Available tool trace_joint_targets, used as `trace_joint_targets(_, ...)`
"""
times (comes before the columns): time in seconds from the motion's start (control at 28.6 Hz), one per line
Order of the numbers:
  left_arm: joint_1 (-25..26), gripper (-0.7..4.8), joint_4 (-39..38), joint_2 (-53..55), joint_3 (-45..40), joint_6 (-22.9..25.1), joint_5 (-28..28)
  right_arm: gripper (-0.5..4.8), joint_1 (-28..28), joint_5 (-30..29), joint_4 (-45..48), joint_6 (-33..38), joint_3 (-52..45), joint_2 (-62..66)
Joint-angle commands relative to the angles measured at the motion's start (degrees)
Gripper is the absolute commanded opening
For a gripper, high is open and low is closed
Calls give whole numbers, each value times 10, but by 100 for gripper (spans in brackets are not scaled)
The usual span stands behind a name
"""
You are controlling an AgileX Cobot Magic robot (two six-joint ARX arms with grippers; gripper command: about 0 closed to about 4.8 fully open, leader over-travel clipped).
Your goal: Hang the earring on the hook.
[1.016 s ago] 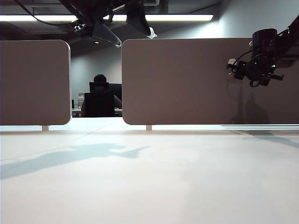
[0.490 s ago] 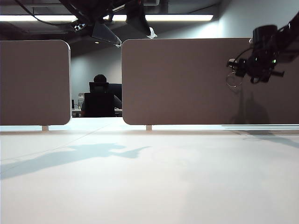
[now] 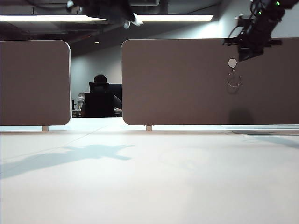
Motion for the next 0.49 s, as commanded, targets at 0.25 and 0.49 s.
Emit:
trace_joint_targets(0.25, 0, -6, -139, -113, 4, -11, -37, -4, 21, -3, -86, -42, -78, -122)
trace_joint_targets(0.49, 8, -6, -209, -289, 2, -39, -88, -4, 59, -27, -3, -36, -322, -344)
